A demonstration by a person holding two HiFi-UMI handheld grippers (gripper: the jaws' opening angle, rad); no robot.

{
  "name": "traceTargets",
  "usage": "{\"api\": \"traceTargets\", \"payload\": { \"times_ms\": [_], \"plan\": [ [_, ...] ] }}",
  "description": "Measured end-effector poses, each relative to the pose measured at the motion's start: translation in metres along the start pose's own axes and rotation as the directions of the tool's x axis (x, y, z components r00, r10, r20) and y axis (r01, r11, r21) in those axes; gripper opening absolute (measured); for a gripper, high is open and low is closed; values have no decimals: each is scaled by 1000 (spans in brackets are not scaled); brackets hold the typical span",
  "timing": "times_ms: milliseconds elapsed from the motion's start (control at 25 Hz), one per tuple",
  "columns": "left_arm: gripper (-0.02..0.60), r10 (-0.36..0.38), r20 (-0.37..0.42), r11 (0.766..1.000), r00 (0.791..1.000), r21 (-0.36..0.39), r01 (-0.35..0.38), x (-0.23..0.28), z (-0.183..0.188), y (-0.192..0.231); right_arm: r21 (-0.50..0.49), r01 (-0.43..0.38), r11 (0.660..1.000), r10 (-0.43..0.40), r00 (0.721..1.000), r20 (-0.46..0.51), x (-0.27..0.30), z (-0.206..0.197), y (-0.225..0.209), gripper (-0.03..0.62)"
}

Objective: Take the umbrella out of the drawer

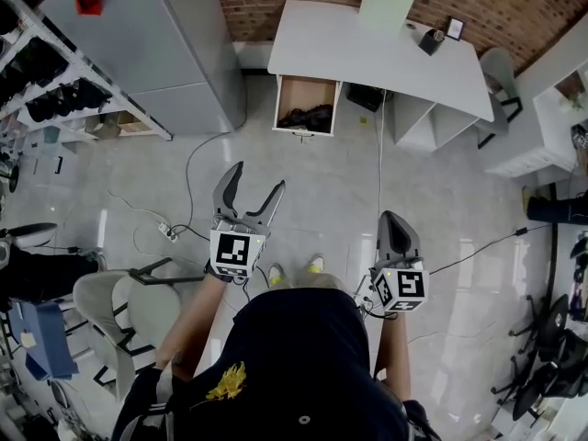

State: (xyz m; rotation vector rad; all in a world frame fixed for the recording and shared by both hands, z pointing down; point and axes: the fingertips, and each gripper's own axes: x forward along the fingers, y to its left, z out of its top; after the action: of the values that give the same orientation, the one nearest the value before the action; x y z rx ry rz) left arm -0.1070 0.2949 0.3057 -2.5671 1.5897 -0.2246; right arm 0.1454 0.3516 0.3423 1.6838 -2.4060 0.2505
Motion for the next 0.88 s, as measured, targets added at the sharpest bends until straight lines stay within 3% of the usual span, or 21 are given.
{"api": "traceTargets", "payload": {
  "times_ms": [160,640,880],
  "plan": [
    [356,8,0,1000,1000,20,-8,19,8,-11,13,13,1000,-13,1000,20,1,3,-31,25],
    [356,82,-61,996,995,-26,-84,60,6,-42,69,-33,997,32,999,7,13,-5,-96,25],
    [356,75,-118,997,990,19,-73,65,1,-57,120,-52,991,53,999,-4,12,-22,-110,26]
  ]
}}
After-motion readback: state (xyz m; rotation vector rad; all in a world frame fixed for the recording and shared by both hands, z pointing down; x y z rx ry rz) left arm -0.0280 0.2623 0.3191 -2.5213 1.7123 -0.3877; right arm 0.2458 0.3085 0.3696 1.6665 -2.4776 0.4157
